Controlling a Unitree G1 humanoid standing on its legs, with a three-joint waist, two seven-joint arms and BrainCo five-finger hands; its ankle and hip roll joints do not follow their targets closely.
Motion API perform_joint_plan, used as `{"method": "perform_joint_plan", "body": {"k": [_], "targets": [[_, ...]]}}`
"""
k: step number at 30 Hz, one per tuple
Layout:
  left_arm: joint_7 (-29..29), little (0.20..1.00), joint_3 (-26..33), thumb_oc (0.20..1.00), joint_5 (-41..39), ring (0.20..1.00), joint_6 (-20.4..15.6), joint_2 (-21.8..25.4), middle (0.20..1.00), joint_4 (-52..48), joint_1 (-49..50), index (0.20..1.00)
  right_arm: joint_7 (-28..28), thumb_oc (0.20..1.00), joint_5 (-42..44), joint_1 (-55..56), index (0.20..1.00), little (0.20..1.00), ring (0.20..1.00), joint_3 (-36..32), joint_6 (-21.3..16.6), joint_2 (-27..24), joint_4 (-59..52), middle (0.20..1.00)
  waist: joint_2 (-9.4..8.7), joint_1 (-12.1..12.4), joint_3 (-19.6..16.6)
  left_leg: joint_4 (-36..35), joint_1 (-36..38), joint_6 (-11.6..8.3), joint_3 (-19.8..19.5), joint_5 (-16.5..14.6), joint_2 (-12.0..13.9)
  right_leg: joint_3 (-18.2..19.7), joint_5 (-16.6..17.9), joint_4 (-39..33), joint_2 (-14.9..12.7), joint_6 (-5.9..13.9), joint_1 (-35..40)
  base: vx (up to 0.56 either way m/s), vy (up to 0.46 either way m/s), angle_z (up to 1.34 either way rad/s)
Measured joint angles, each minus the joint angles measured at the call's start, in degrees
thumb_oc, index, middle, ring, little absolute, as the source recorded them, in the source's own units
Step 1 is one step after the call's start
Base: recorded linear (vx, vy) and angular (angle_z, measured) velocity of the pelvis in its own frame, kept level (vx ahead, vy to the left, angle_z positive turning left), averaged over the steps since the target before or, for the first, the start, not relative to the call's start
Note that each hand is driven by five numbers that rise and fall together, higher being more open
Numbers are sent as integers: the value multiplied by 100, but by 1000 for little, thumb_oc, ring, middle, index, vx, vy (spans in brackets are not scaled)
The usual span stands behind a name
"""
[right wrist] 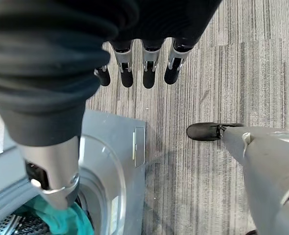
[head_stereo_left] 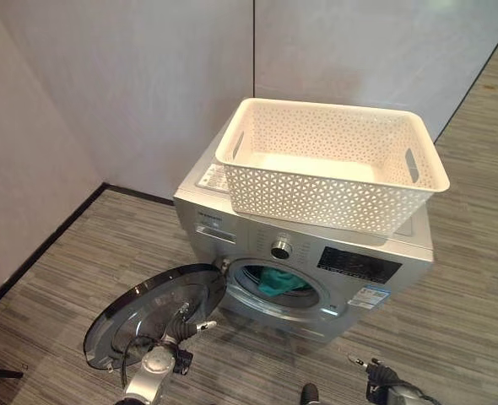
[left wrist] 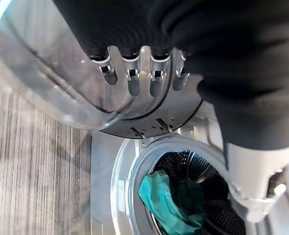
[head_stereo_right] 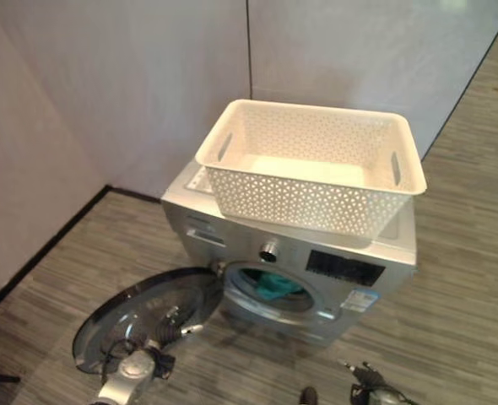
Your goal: Grab the laundry basket,head to the washer,open it,put in the laundry and shut it.
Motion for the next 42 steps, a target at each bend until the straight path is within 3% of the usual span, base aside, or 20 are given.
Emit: {"method": "perform_joint_plan", "body": {"k": [4,6,8,9,11,12,16,17,18,20,22,24,25,28,30,31,34,36,37,42], "targets": [[17,1000,-53,1000,-3,1000,-66,16,1000,-18,-160,1000,-20,1000,-38,-3,1000,1000,1000,-54,5,77,33,1000,-190,-22,2,294,-380,298,247,-68,-377,400,219,109,-370,95,-497,-150,244,-32],[41,1000,-33,1000,-67,1000,-70,52,1000,-2,-243,1000,-15,1000,-32,3,1000,1000,1000,-164,-1,191,179,1000,-345,-164,104,514,-512,435,340,-155,-585,455,438,251,-513,142,-625,-131,139,-29],[86,1000,-11,1000,-156,1000,-92,150,1000,-9,-325,1000,-13,1000,-31,-29,1000,1000,1000,-179,12,247,241,1000,-378,-160,183,685,-652,531,516,-256,-588,333,908,259,-507,81,-836,-162,123,-53],[149,1000,47,1000,-175,1000,-89,174,1000,-8,-325,1000,-17,1000,-14,-201,1000,1000,1000,-192,-8,232,385,1000,-219,-129,291,716,-705,691,709,-219,-378,280,1372,98,-335,-5,-909,-133,59,-65],[180,1000,100,1000,-187,1000,-94,134,1000,-36,-270,1000,-14,1000,23,-157,1000,1000,1000,-208,48,216,549,1000,154,-126,282,435,-633,702,785,-18,-29,200,167,1423,100,-14,-1130,-119,3,-44],[187,1000,207,1000,-214,1000,-102,169,1000,-87,-199,1000,-4,1000,27,-112,1000,1000,1000,-203,77,235,558,1000,179,-83,266,321,-568,675,829,100,33,159,-418,2110,211,-1,-1045,-117,-42,-21],[199,1000,410,1000,-229,1000,-95,260,1000,-93,18,1000,-7,1000,26,-94,1000,1000,1000,-156,58,234,553,1000,-11,222,181,230,-485,620,1063,184,15,36,-1401,1930,322,-12,-191,-145,-120,-31],[197,1000,419,1000,-228,1000,-96,270,1000,-102,70,1000,-7,1000,25,-89,1000,1000,1000,-113,57,250,548,1000,-80,327,149,222,-487,586,1123,208,-6,46,-1443,1662,312,-30,-6,-180,-203,-32],[198,1000,436,1000,-225,1000,-95,312,1000,-194,181,1000,-7,1000,21,-140,1000,1000,1000,-13,58,284,547,1000,-238,422,147,243,-505,462,1149,299,-62,69,-1434,923,386,-166,343,-189,-194,-20],[200,1000,371,1000,-215,1000,-89,138,1000,-192,213,1000,-13,1000,16,-132,1000,1000,1000,88,48,270,496,1000,-202,488,124,270,-665,349,837,433,127,72,-936,90,790,-394,627,-240,-209,0],[206,1000,363,1000,-194,1000,-89,116,1000,-273,213,1000,-20,1000,11,-131,1000,1000,1000,263,43,259,333,1000,-215,521,142,329,-802,237,755,518,282,42,-853,-6,969,-475,602,-311,-175,23],[242,1000,212,1000,-71,1000,-86,114,1000,-436,-79,1000,-23,1000,-51,-16,1000,1000,1000,316,-7,209,100,1000,-248,478,307,805,-1440,13,156,750,405,-351,-844,-7,1131,-631,427,-327,-92,74],[245,1000,221,1000,-38,1000,-82,121,1000,-504,-88,1000,-25,1000,-69,-18,1000,1000,1000,333,-7,202,103,1000,-260,472,375,803,-1458,-28,115,814,412,-393,-853,-31,1128,-663,429,-160,-1,43],[371,1000,360,1000,62,1000,-48,144,1000,-599,-13,1000,-20,1000,-159,-86,1000,1000,1000,482,-15,125,106,1000,-291,491,547,816,-1474,-393,-602,1145,400,-396,-832,-49,1066,-914,432,-44,62,-1],[445,1000,577,1000,73,1000,-42,190,1000,-702,12,1000,-25,1000,-194,-112,1000,1000,1000,478,-20,127,114,1000,-352,475,576,834,-1440,-360,-805,1093,437,-373,-763,-47,960,-1001,418,48,81,-19],[496,1000,888,1000,75,1000,-47,237,1000,-898,26,1000,-20,1000,-292,-86,1000,1000,1000,479,-18,150,122,1000,-366,464,589,832,-1331,-243,-817,1012,593,-290,-751,3,955,-995,414,124,139,-15],[872,1000,1290,1000,358,1000,-106,310,1000,-1316,39,1000,-23,1000,-328,121,1000,1000,1000,380,-21,108,169,1000,-153,431,547,212,-864,-300,-1237,1045,906,-185,-700,3,1018,-826,447,179,204,-17],[1107,1000,1390,1000,595,1000,-101,425,1000,-1476,-64,1000,-11,1000,-320,299,1000,1000,1000,234,-38,70,155,1000,52,259,551,-107,-601,-345,-866,955,924,-248,-629,3,995,-657,545,117,142,13],[1216,1000,1448,1000,736,1000,-155,546,1000,-1646,-88,1000,0,1000,-320,388,1000,1000,1000,243,-36,81,151,1000,121,200,538,-70,-543,-492,-756,690,913,-241,-628,2,1021,-486,581,111,169,6],[1595,1000,2221,1000,950,1000,-320,1385,1000,-1987,-421,1000,85,1000,-333,424,1000,1000,1000,371,-36,487,128,1000,-209,169,278,-75,-454,-272,-589,492,446,20,-507,-49,502,-212,503,53,153,-16]]}}
